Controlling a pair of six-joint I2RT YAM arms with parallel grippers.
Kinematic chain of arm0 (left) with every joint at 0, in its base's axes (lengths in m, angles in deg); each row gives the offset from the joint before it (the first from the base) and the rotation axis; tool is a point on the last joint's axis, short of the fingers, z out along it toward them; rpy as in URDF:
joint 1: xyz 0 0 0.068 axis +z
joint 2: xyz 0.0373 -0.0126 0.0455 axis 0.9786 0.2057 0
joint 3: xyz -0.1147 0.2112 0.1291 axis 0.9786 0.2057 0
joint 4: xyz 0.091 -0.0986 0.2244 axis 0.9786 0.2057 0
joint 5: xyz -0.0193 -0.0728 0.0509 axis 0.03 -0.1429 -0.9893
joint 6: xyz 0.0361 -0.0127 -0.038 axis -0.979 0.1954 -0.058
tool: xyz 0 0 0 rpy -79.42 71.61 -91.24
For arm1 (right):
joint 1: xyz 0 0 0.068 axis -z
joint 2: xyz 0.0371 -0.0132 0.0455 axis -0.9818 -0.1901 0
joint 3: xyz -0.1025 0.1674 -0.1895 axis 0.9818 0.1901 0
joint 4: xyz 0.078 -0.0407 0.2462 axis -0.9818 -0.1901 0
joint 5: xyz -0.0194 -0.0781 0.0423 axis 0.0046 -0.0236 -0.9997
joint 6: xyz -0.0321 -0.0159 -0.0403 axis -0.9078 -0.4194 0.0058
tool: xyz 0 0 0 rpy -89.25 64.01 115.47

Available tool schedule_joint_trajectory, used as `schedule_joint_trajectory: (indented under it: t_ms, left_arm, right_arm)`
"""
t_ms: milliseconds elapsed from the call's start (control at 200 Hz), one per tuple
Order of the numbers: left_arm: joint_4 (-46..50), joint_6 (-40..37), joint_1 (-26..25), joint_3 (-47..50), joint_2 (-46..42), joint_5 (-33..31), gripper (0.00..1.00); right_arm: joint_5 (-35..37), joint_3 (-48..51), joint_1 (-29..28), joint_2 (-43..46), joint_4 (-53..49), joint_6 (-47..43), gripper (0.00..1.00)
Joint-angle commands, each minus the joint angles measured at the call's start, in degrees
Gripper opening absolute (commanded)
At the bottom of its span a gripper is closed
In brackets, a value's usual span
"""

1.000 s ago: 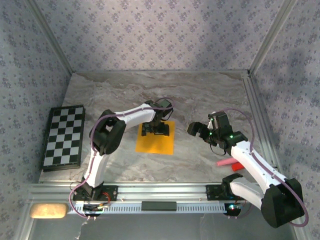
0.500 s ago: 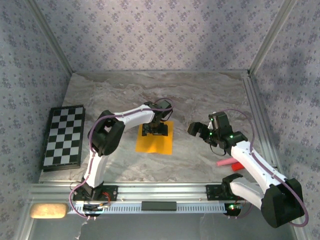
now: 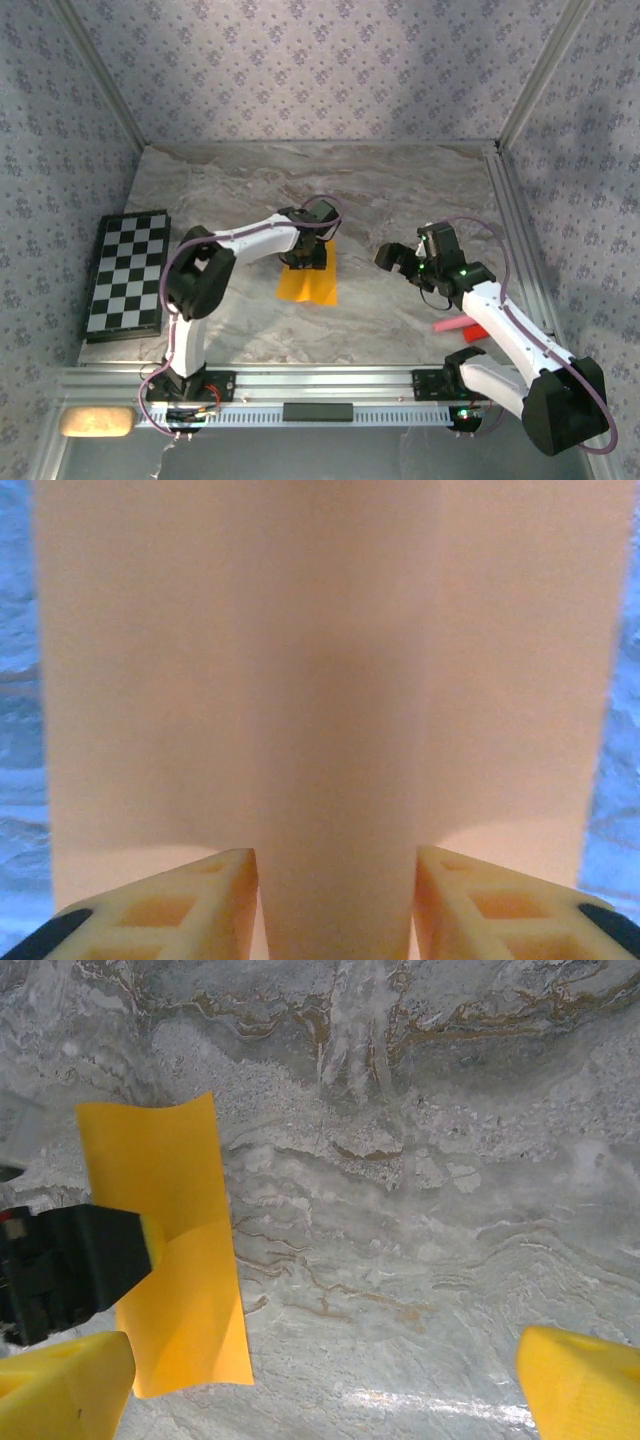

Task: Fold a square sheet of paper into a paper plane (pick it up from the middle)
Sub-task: First fold the square sheet of paper in half at the center of the table.

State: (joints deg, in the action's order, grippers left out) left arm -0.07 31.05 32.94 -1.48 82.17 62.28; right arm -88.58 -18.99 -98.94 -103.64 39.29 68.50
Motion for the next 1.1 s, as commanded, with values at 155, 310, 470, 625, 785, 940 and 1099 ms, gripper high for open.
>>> schedule_joint_trajectory:
  t_ms: [155, 310, 470, 625, 785, 940, 1099]
  left_arm:
    - [-8.9, -1.0, 0.63, 1.65, -7.22, 7.12, 0.41]
    - [-18.8, 2.52, 2.89, 4.25, -9.62, 22.48, 0.4]
    - [-30.24, 9.02, 5.09, 7.96, -10.88, 34.8, 0.4]
    - [-38.05, 13.75, 5.71, 11.88, -9.88, 38.21, 0.41]
    - [-47.19, 20.09, 5.44, 17.01, -7.41, 39.13, 0.41]
    - [-48.66, 21.18, 4.29, 19.25, -6.32, 36.24, 0.41]
    - [-44.82, 18.43, 2.71, 20.15, -6.42, 31.01, 0.41]
  right_arm:
    - [1.53, -1.54, -0.16, 1.13, -1.9, 0.81, 1.0]
    - [0.24, -2.07, 1.01, 1.48, -2.41, -0.21, 1.0]
    - [-13.95, 0.59, 6.98, 0.93, 6.52, 4.64, 1.0]
    - [-19.57, 0.96, 9.06, 0.04, 9.44, 5.54, 0.99]
    - [-22.61, -1.56, 7.62, -3.17, 8.74, 3.14, 0.96]
    - [-17.96, -3.21, 4.74, -4.4, 5.72, -0.57, 0.97]
    - [-14.54, -2.33, 1.89, -5.06, 7.29, -0.31, 0.97]
